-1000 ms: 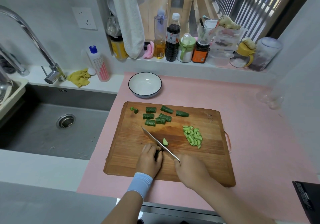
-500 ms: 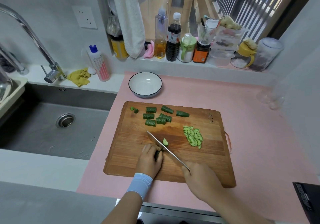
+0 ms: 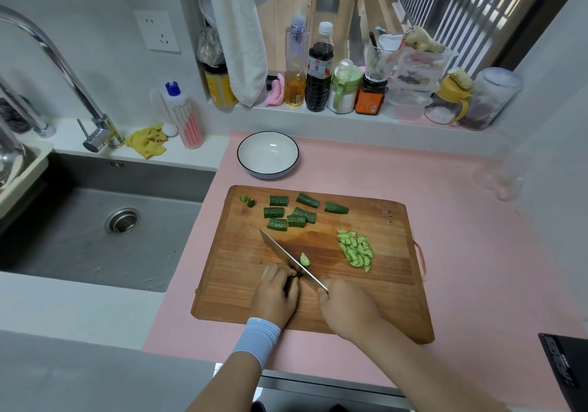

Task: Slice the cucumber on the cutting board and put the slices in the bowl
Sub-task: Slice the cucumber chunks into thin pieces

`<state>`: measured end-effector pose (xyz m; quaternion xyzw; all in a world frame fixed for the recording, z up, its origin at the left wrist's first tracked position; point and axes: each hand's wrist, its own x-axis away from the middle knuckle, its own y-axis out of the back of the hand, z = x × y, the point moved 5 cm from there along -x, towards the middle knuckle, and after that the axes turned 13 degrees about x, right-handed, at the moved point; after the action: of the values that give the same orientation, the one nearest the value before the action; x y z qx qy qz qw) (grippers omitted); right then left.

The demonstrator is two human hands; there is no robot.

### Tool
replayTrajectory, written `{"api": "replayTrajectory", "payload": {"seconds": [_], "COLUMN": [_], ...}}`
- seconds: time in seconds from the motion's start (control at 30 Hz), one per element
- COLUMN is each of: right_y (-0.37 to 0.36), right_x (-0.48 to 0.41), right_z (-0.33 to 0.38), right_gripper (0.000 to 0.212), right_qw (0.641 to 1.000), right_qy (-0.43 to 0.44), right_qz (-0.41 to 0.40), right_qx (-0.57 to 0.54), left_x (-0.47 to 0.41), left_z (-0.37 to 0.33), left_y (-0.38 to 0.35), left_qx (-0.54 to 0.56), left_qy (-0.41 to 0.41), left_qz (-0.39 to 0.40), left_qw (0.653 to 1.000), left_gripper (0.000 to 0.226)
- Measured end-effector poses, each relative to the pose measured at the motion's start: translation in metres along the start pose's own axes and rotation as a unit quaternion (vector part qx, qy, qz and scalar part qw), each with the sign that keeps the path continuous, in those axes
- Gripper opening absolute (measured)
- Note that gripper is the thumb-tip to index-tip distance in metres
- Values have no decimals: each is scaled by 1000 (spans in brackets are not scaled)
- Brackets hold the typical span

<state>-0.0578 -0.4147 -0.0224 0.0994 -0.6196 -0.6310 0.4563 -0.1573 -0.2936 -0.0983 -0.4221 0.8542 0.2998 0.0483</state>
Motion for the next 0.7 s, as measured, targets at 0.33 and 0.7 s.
{"api": "replayTrajectory", "payload": {"seconds": [0.33,0.7], "right_y": [4,-1], "right_x": [13,28], "right_z": [3,-14], "right_gripper": [23,34], "right_qw": [998,998], "right_qy": [36,30], "right_qz": [-48,-44], "right_qx": [21,15], "left_x": [2,0], "left_z": [0,-2], "left_y": [1,4], "left_qx": [-17,-12], "left_qy": [-3,-3], "left_qz": [-13,-14], "left_qw": [1000,1000], "left_gripper": [3,20]}}
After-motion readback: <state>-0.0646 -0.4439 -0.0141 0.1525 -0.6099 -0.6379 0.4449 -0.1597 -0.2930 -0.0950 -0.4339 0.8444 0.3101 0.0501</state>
